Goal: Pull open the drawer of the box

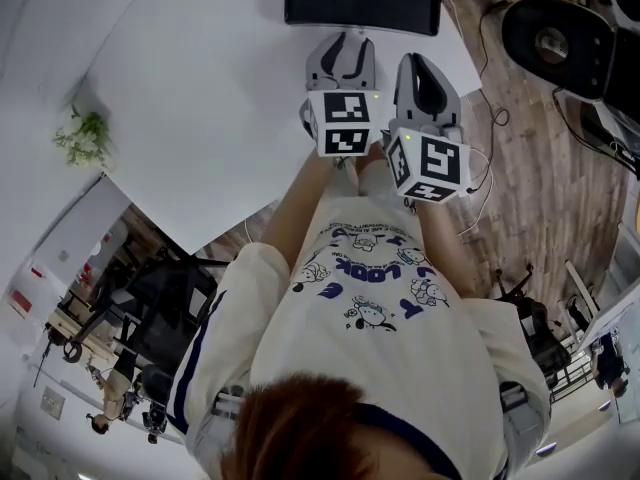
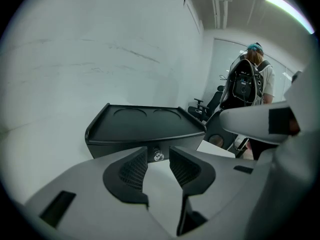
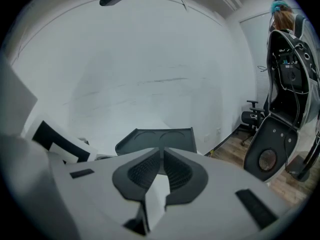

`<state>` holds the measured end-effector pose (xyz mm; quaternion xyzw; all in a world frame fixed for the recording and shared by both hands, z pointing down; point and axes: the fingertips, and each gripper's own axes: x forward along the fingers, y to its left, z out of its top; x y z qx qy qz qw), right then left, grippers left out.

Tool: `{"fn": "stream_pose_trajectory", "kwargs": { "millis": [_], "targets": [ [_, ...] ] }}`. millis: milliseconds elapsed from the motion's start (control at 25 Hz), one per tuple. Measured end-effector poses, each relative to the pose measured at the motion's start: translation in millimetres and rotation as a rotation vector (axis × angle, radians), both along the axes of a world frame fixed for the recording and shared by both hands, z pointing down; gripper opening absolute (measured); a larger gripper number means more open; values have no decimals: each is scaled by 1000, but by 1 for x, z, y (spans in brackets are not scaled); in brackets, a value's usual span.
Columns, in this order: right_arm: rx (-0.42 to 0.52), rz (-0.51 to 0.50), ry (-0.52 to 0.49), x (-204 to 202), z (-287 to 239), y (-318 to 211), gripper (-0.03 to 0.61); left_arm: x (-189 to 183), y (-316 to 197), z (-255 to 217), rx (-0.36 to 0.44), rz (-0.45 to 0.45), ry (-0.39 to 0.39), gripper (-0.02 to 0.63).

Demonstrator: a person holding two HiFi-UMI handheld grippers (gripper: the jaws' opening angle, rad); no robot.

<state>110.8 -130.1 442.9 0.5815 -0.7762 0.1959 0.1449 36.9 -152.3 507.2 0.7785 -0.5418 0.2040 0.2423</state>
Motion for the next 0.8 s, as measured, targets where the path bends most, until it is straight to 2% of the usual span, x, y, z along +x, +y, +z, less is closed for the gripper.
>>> {"fn": "stream_pose_trajectory", "kwargs": {
  "millis": [320,800],
  "targets": [
    [-15,19,5,2,6,4,43,0,-3,20,-58,-1,29,126],
    [-22,28,13,4,7,0,43,5,-12,34,-99,11,31,126]
  ]
}}
